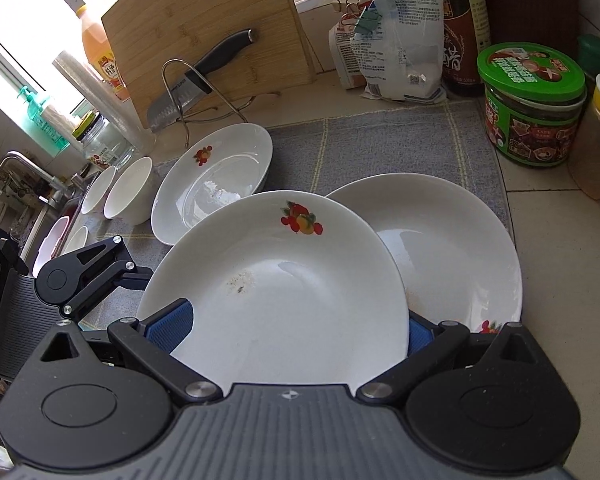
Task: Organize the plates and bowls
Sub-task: 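Lower the fruit-print plate onto the stained plate with the right tool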
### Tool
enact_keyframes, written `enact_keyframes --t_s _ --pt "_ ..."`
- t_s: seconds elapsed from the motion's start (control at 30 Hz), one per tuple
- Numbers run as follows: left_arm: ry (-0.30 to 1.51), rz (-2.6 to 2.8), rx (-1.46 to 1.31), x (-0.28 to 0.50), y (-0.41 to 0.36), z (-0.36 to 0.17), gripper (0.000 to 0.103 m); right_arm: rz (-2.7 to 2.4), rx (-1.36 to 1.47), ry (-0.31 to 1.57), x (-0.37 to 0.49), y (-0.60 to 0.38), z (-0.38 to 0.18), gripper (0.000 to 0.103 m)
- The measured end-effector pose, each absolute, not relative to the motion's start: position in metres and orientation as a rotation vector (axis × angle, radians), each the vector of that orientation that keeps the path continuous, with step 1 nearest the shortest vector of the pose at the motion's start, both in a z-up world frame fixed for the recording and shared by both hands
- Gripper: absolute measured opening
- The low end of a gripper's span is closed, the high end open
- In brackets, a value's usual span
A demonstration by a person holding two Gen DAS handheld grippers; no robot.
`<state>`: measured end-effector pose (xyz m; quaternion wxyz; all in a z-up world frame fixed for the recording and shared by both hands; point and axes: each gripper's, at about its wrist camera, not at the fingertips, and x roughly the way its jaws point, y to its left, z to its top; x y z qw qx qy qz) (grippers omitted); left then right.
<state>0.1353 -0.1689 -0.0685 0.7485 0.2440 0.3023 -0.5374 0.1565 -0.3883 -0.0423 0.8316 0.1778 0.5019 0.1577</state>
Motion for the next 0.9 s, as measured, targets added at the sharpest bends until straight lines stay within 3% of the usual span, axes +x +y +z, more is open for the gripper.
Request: enact_keyframes --t_s 0.9 --pt "0.705 -1.217 0.556 0.147 -0.203 -0.077 0.098 0.294 0.416 1.085 0.158 -0.420 -0.058 0.103"
